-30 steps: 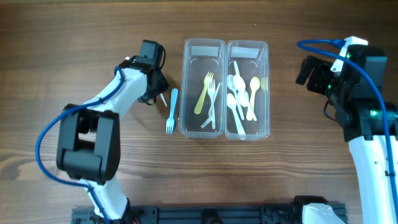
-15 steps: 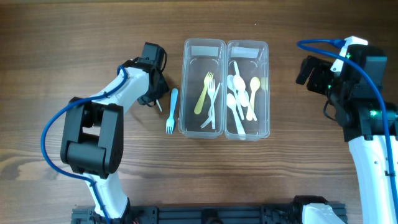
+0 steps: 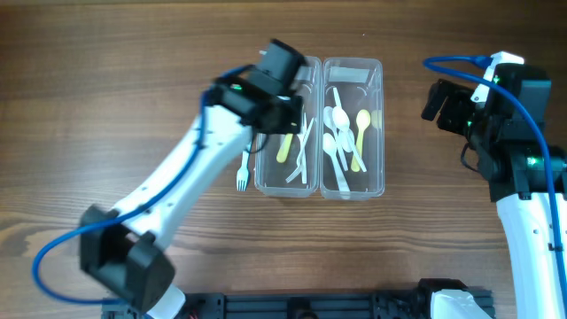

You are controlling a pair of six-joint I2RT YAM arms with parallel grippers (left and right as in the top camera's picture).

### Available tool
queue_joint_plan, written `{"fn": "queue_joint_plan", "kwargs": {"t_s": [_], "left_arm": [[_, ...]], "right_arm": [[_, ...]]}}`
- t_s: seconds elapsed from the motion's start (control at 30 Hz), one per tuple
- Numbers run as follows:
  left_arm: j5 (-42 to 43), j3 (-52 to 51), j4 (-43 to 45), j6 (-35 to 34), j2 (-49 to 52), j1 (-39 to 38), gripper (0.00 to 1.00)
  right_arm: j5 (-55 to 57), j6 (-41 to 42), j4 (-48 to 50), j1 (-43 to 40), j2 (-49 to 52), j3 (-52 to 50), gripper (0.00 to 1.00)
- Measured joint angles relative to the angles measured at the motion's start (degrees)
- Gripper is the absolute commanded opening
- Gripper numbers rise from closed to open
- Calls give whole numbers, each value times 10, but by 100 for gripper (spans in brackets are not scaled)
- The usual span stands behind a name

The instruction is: Pack container

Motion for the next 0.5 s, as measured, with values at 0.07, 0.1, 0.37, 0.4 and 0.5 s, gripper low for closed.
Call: {"fn": "queue_joint_plan", "kwargs": {"t_s": [0.07, 0.1, 0.37, 0.4, 0.5], "left_arm": [[1, 0, 36, 2, 52, -23, 24], [1, -1, 46, 3, 74, -27, 39], [0, 3, 12, 12, 68, -7, 64], [-7, 6, -2, 12, 42, 8, 64], [-41, 16, -54, 12, -2, 57, 60]], "right_arm": [[0, 0, 0, 0, 0, 0, 100], [0, 0, 0, 0, 0, 0, 100], [0, 0, 0, 0, 0, 0, 100], [0, 0, 0, 0, 0, 0, 100], [0, 0, 0, 0, 0, 0, 100]]}}
